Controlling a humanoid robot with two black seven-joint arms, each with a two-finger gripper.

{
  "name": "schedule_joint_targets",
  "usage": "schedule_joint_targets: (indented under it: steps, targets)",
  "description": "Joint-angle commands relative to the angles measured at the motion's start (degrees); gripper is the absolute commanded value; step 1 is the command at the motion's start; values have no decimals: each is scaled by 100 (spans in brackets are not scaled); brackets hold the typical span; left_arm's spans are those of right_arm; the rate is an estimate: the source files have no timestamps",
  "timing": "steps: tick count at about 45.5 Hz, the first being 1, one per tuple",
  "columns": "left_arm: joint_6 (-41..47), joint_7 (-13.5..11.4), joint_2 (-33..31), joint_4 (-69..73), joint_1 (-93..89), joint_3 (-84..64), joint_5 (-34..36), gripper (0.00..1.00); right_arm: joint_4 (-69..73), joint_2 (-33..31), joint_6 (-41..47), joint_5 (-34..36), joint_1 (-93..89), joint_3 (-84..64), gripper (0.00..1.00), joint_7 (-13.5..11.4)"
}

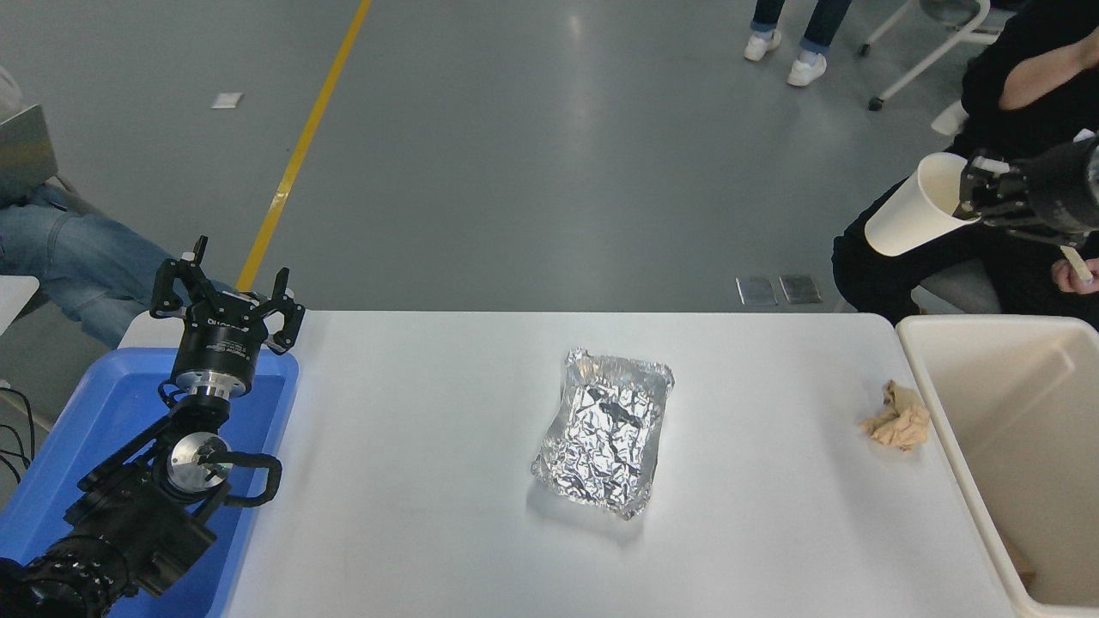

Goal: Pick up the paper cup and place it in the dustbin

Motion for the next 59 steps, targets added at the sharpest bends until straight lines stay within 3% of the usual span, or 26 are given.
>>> schedule_joint_targets:
  steps: [1, 10, 16, 25, 32, 45, 59]
  targets:
    - [0, 3, 0, 0, 0, 0, 0, 99, 40, -202, 182, -128, 449, -57, 0, -11]
    - [0, 3, 0, 0, 0, 0, 0, 99, -469, -167, -161, -137, -235, -30, 0, -20]
    - [0, -6, 0, 0, 0, 0, 0, 99, -1601, -132, -433, -14, -1280, 93, 0, -20]
    - [0, 3, 0, 0, 0, 0, 0, 99, -3623, -61, -521, 1005, -3486, 707, 0, -20]
    - [0, -6, 0, 0, 0, 0, 0, 99, -4643, 360, -1171, 1419, -4990, 1322, 0, -20]
    - [0, -6, 0, 0, 0, 0, 0, 99, -4873, 694, -2182, 1454, -6722, 2957, 0, -38]
    - [0, -6, 0, 0, 0, 0, 0, 99, -4882, 1196, -2657, 1463, -7698, 3582, 0, -29]
